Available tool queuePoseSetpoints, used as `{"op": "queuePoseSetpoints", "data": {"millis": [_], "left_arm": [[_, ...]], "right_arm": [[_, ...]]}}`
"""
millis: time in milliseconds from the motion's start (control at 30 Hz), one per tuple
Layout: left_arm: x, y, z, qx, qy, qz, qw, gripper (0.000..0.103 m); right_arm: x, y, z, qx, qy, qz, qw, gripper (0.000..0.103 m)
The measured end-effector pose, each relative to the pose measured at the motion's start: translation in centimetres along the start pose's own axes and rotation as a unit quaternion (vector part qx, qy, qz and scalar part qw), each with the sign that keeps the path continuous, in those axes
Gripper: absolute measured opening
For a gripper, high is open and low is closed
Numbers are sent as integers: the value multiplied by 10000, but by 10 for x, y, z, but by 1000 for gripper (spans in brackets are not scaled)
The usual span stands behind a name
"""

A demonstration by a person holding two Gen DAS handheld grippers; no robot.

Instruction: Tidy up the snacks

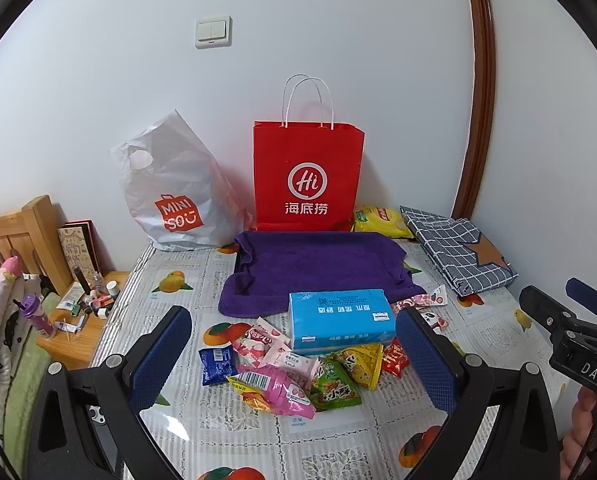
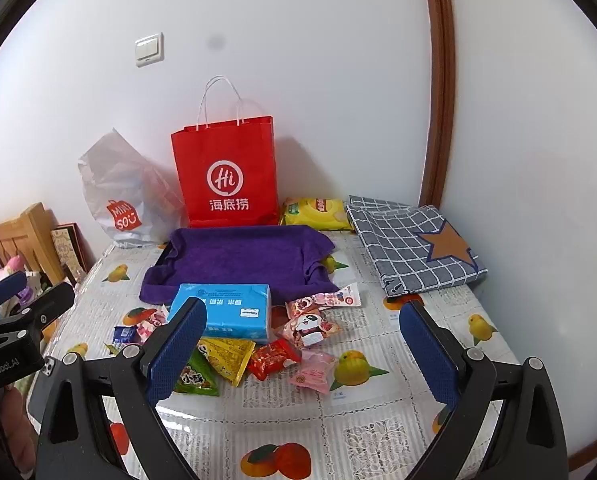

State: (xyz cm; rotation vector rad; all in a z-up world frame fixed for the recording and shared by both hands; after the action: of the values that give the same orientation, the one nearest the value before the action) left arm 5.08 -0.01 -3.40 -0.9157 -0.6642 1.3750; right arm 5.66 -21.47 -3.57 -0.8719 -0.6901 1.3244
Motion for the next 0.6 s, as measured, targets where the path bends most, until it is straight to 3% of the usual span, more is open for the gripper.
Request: {"op": "queuePoseSetpoints", "data": {"millis": [600], "left_arm": [[-3, 1, 4, -52, 70, 31, 10000, 102]], "right_arm": [[-6, -1, 7, -94, -72, -114, 9999, 97]]}}
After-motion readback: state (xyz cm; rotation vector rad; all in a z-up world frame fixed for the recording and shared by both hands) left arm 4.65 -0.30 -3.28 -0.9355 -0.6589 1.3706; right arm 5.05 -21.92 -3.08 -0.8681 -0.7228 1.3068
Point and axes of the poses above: each gripper's, at about its wrist camera, not at the fingertips, and z roughly against the way its jaws point, x to its left, y to its underside, the point moved 7 cm from there along -z, roughly the way its jaws point, and after that the axes turned 10 degrees about y, right-handed, at the moved point
